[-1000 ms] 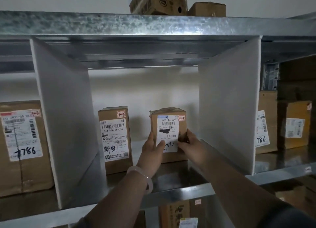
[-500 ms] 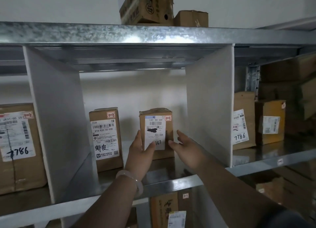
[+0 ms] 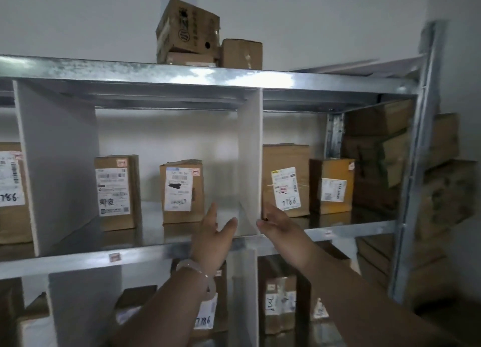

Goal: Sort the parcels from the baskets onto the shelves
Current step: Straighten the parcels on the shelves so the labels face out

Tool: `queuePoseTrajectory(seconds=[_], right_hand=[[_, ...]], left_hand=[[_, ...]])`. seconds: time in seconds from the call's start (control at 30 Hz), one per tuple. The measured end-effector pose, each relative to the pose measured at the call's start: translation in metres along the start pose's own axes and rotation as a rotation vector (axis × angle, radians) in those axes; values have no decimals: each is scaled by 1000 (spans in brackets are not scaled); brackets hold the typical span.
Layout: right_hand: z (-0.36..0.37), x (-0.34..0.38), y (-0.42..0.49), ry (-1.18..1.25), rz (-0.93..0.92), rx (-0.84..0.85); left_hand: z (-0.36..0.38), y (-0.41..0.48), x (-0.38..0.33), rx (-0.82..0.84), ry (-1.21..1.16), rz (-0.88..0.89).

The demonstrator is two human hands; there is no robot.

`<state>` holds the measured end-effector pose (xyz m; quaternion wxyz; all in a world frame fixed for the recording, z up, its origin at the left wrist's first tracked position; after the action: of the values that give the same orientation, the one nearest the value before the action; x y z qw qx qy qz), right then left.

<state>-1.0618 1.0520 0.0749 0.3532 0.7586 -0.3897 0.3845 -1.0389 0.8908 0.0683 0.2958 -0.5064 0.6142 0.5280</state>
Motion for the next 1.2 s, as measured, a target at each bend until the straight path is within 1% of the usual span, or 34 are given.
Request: queuePoseTrajectory(seconds=[0.13, 0.23, 0.4, 0.53, 0.6, 0.73, 0.87, 0.97, 1.1, 1.2], right_hand=[[-68, -29, -49, 7, 66, -91], [-105, -44, -71, 10, 131, -186], [-142, -64, -79, -20, 135, -222], [-158, -90, -65, 6, 189, -256], [-163, -101, -55, -10, 200, -265], [-171, -109, -21, -70, 205, -229], [-172, -99, 24, -14, 108, -217], [-166, -101, 54, -59, 103, -192], [-161, -108, 84, -63, 140, -143], [-162, -109, 98, -71, 132, -116]], left_hand=[[70, -17, -22, 73, -11, 35], [110, -22, -30, 132, -5, 39], [143, 3, -32, 169, 18, 81], [163, 33, -24, 166, 59, 38], [169, 48, -18, 159, 65, 36], [173, 76, -8, 185, 20, 64], [162, 107, 0, 113, 10, 101], [154, 126, 3, 69, 60, 119], [148, 139, 9, -44, 170, 11], [149, 151, 17, -49, 249, -130]])
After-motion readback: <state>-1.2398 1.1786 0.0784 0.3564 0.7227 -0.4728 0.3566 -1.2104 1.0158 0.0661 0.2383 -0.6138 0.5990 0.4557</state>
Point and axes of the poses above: each hand's wrist, its own y-axis towards the middle knuckle, its own z-axis out of the palm, x = y × z, the point moved 3 cm from there along y, towards the middle knuckle, and after that the axes turned 10 degrees about x, right-handed, at the moved point
